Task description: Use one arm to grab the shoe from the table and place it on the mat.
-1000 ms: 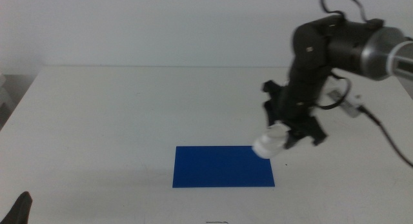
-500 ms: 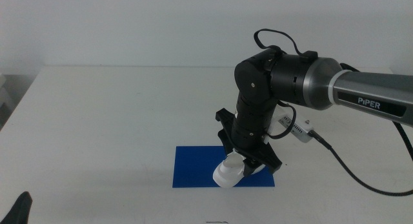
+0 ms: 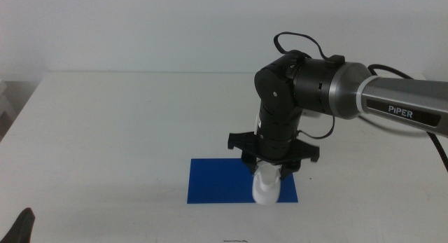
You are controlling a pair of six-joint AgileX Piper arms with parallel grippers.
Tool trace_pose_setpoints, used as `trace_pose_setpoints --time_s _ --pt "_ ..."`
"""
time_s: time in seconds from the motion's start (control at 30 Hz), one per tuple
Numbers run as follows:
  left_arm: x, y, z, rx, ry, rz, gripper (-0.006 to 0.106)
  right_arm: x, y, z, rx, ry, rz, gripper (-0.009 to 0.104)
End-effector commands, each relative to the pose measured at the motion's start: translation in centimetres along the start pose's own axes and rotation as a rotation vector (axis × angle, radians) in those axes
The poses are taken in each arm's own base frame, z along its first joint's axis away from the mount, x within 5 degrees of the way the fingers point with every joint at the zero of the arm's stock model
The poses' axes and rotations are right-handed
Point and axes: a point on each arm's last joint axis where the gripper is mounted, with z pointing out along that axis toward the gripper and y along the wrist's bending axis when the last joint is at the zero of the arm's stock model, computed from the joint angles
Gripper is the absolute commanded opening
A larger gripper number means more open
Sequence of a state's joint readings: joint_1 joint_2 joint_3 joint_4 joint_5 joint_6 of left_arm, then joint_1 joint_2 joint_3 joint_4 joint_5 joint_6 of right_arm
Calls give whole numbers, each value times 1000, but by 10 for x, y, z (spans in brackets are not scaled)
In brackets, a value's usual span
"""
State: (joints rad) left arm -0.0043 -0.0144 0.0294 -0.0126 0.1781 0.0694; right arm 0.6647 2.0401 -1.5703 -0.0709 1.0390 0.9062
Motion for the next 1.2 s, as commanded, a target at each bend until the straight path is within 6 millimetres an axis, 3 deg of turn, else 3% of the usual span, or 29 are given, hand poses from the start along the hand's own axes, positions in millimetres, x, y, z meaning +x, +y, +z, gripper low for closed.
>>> trace_pose_setpoints --time_s 0.0,0.4,0.7,1.17 --pt "-10 0 -2 -1 -105 -24 94 -7 -3 -32 -10 -89 -204 -1" --pt "-10 0 -2 -1 -105 -24 94 -10 -8 -33 73 -98 -652 -1" --pt "-10 0 -2 -1 -105 -24 94 -11 -5 -32 90 -104 -1391 -1" --pt "-10 0 -2 -1 -105 -24 94 -2 11 -32 -86 -167 -1694 -1"
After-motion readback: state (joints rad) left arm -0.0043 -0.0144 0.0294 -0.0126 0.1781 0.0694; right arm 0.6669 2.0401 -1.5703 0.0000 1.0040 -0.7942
